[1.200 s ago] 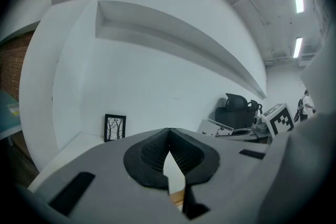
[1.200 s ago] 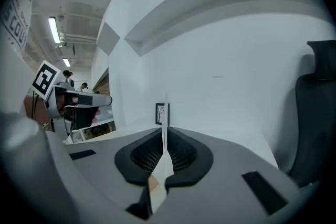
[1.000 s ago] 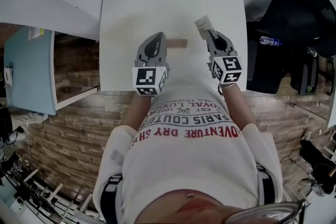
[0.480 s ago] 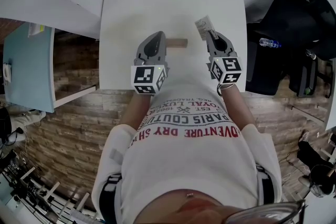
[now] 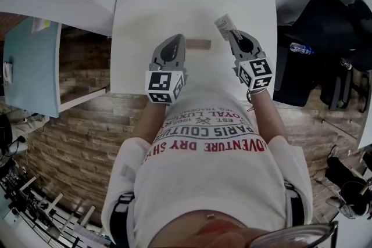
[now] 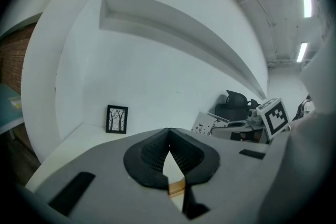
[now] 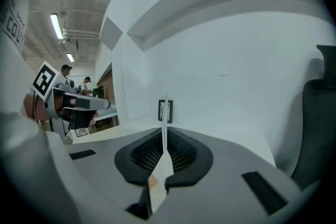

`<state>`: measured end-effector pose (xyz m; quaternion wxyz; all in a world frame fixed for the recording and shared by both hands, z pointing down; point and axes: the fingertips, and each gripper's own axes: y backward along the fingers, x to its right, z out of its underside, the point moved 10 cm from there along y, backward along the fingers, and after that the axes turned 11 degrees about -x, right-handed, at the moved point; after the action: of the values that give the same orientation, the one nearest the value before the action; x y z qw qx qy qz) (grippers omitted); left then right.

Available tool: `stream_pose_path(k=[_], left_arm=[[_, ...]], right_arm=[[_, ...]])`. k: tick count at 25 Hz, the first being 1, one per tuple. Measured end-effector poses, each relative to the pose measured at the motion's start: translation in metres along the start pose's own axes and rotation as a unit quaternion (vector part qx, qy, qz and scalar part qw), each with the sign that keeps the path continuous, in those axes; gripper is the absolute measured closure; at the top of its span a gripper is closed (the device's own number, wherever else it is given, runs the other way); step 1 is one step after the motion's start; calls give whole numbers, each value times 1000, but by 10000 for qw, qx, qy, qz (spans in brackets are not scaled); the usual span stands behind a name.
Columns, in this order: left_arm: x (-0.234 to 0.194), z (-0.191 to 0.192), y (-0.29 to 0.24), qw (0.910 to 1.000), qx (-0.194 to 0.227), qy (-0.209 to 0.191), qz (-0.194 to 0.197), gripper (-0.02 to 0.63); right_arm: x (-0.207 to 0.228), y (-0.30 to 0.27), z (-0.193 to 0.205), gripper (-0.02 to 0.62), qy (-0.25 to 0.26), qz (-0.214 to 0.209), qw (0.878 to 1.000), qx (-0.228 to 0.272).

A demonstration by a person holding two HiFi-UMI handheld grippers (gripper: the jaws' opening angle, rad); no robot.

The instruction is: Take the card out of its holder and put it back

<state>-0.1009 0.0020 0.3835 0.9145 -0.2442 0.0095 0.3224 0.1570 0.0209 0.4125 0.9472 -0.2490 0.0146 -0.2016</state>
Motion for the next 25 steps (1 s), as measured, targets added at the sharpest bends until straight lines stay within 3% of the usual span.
stream_pose_path(k=[4,7,11,17,25], left_arm=[[-5,9,1,9999,-121,44,-77,580],[-14,16,4,9995,-187,137,-213,580],[-18,28,9,9987,-341,197,-329,580],[-19,36,11,9979,-432,205,-446,580],[-19,48,14,9958,-549,359,-634,580]], right_arm=[[1,-15,-6,561,544,-575,9968,-97],[0,-30,-13,561,960,-1237,9874,-222],[-2,-46,-14,561,1305,-1819,9730,-562],[-11,-64,-16,561,1735,-2832,9412,-617],[-14,-82,-16,561,2198,-3545,9061,-710]])
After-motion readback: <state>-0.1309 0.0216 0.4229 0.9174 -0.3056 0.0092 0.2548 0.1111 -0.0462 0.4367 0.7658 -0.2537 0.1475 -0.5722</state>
